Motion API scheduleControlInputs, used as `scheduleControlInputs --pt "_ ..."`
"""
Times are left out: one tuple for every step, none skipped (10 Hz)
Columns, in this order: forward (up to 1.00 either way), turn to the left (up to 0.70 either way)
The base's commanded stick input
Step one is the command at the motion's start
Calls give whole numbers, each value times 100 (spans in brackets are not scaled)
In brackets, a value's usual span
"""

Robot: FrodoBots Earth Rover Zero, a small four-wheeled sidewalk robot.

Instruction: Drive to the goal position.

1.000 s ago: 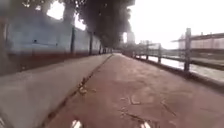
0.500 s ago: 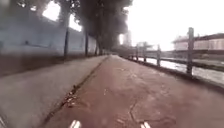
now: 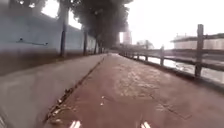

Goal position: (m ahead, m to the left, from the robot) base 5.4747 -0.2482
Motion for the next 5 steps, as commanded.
scheduleControlInputs --pt "70 0" --pt "70 0" --pt "70 0" --pt "70 0" --pt "70 0"
